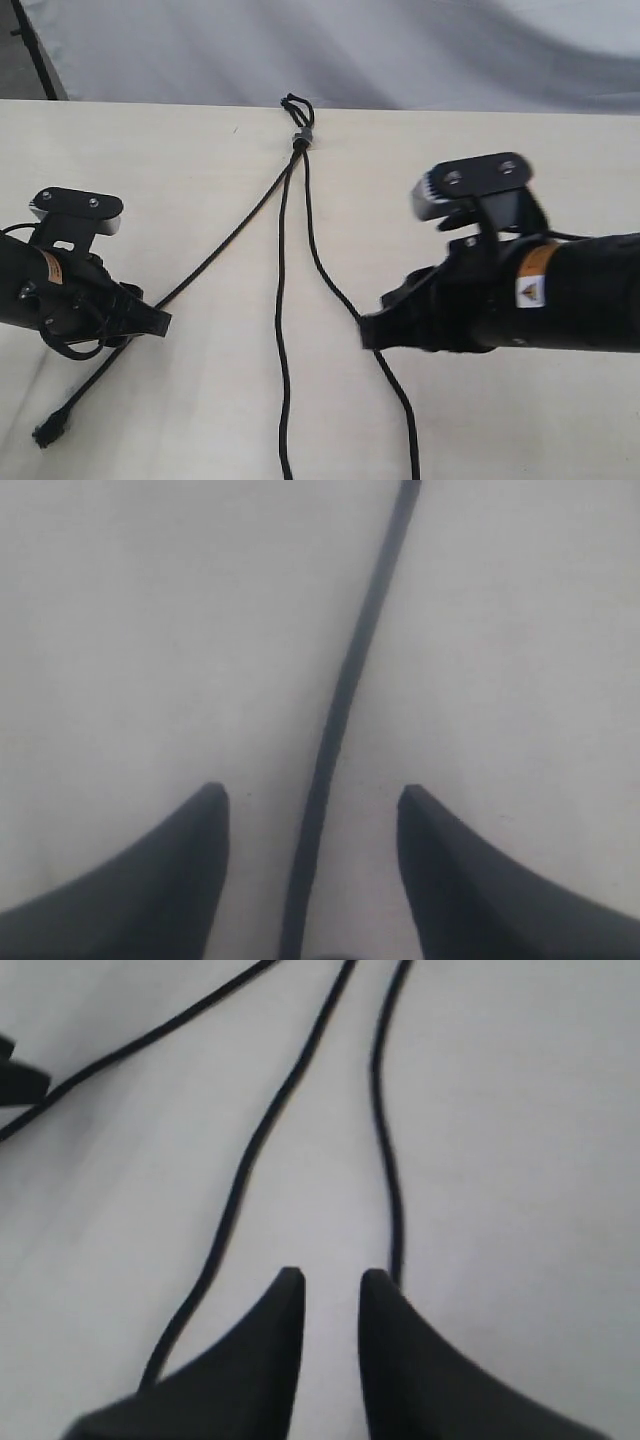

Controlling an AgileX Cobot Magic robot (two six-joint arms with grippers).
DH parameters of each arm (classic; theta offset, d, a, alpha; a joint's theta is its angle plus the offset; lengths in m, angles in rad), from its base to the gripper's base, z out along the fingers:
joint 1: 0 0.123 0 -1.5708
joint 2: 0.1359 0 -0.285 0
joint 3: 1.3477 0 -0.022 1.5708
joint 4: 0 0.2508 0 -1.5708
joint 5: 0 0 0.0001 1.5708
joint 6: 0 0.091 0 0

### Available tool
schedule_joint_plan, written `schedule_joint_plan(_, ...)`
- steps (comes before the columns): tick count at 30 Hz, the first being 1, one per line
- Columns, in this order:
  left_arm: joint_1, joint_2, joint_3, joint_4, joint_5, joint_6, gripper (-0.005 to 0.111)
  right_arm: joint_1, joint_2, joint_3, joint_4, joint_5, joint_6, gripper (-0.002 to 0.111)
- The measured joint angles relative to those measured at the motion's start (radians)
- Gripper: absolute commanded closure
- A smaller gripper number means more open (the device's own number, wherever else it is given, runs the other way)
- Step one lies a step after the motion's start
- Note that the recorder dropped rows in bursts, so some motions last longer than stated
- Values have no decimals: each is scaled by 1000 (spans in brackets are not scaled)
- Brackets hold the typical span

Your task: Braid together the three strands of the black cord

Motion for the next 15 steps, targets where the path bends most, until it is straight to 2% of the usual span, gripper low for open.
schedule_joint_plan(2, 0, 0, 0, 0, 0, -2, 57, 71, 87, -42, 1, 8, 8, 64)
schedule_joint_plan(6, 0, 0, 0, 0, 0, -2, 57, 161, 260, -167, 3, 57, 14, 64)
schedule_joint_plan(15, 0, 0, 0, 0, 2, -4, 57, 249, 568, -411, 5, 193, 12, 64)
